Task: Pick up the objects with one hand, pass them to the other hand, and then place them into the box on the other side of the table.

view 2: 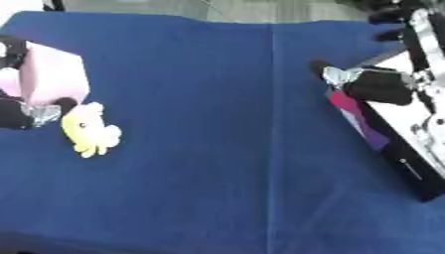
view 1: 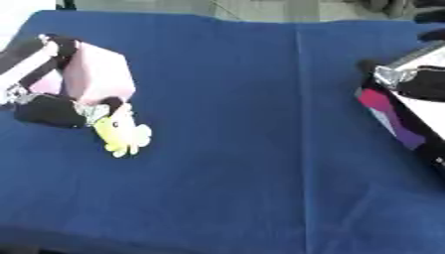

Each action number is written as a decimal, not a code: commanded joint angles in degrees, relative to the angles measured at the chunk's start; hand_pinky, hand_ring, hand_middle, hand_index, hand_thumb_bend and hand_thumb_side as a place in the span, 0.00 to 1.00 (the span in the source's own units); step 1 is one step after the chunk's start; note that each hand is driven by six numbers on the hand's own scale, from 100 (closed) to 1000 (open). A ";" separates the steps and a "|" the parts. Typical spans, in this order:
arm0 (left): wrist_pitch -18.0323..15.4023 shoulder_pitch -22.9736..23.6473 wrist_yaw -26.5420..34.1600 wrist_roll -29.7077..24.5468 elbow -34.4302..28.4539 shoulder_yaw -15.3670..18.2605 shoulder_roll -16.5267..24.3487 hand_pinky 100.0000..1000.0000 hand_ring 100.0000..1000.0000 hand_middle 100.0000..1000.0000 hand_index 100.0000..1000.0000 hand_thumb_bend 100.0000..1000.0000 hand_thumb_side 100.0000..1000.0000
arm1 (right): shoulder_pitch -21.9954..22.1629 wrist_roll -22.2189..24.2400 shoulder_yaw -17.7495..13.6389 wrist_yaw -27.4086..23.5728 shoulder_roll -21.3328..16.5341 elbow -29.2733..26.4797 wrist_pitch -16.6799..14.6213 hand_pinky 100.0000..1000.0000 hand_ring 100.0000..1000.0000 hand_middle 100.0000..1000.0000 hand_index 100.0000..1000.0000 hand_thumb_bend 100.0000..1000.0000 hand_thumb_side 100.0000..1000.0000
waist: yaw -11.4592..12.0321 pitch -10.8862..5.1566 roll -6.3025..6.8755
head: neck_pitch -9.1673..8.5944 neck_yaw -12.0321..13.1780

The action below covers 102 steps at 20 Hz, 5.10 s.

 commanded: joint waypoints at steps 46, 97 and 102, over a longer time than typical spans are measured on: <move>-24.39 -4.57 -14.60 11.32 11.08 -9.27 -29.77 0.74 0.52 0.53 0.53 0.00 0.28 | -22.61 43.52 11.77 22.41 12.67 -1.17 15.98 0.77 0.82 0.77 0.82 0.60 0.00 | -0.58 -2.33 -1.76 | 2.23 -4.08; -20.67 -5.96 -16.04 10.48 11.66 -9.49 -30.27 0.73 0.51 0.52 0.53 0.00 0.25 | -18.69 53.66 16.24 28.85 13.55 -1.17 17.54 0.75 0.76 0.65 0.74 0.53 0.05 | -0.12 -2.26 -1.92 | 2.81 -5.06; -20.74 -6.11 -15.71 10.47 11.33 -9.72 -30.47 0.73 0.51 0.52 0.53 0.00 0.25 | -18.38 52.34 17.05 29.52 13.88 -1.17 19.21 0.74 0.76 0.62 0.72 0.51 0.03 | 0.12 -2.17 -1.97 | 2.92 -5.17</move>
